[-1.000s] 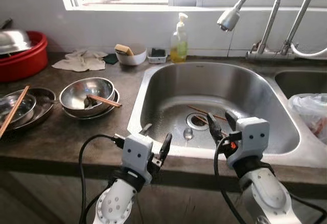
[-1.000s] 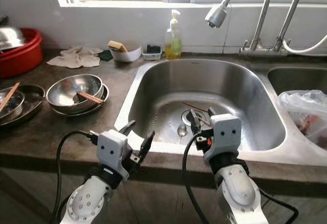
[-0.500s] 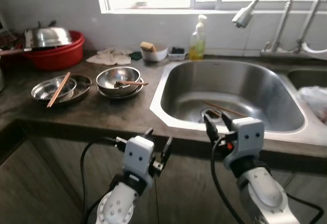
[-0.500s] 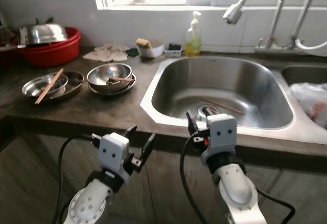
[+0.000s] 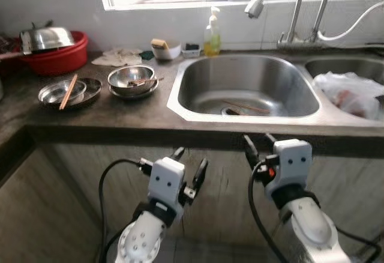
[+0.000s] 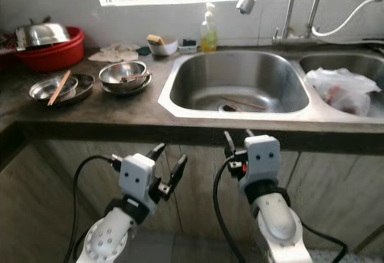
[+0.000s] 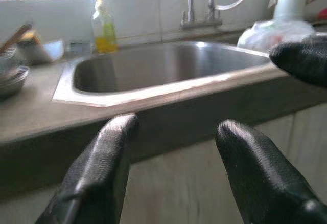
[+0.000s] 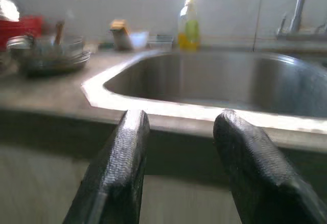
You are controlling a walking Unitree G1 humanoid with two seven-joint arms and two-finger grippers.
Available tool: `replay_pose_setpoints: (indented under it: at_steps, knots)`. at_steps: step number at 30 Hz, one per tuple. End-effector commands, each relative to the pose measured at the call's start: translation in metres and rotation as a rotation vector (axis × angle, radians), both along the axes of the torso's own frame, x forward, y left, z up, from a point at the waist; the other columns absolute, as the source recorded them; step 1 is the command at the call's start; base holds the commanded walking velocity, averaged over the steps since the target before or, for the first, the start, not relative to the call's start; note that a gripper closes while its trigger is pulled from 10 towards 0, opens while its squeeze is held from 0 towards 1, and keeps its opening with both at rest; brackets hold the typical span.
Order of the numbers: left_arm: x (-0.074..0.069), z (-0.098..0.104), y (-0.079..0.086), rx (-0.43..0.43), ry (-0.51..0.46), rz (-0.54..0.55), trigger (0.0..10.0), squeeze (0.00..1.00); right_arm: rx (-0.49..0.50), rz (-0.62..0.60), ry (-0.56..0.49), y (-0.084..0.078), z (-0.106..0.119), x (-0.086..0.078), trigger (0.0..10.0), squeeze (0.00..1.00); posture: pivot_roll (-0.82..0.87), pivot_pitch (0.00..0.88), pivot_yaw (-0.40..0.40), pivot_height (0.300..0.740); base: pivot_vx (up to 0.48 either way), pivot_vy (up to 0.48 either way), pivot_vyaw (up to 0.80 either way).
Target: Kitchen organization
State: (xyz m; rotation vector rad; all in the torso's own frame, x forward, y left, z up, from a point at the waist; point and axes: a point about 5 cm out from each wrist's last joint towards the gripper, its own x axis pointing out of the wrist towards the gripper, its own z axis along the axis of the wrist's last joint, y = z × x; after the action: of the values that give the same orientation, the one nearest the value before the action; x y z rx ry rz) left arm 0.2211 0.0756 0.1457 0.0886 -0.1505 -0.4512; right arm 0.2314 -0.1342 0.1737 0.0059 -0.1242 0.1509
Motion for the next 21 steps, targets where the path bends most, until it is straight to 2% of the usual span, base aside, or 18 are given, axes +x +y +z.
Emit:
replay_pose_setpoints:
  at_steps: [1,14,16,21]
  knots:
    - [0.0002,-0.0003,0.0039,0.012,0.000,0.012,10.0,0.00,0.004,0.009,-0.008,0.0032,0.0025,0.0009,10.0,0.00,0.10,0.046,0.004,0.740,-0.307,0.000,0.00]
    - [0.0013,-0.0003,0.0022,0.016,-0.001,0.008,10.0,0.00,0.015,0.013,-0.004,0.0044,0.0013,0.0009,10.0,0.00,0.10,0.051,0.008,0.740,-0.287,0.000,0.00]
    - [0.0028,0.0012,0.0027,-0.003,-0.003,0.025,10.0,0.00,0.003,0.020,-0.011,0.0050,0.0020,0.0007,10.0,0.00,0.10,0.052,0.007,0.740,0.000,0.000,0.00]
    - [0.0053,0.0033,0.0018,0.006,-0.013,0.028,10.0,0.00,-0.003,0.024,-0.011,0.0060,0.0015,0.0004,10.0,0.00,0.10,0.052,0.008,0.740,0.000,0.000,0.80]
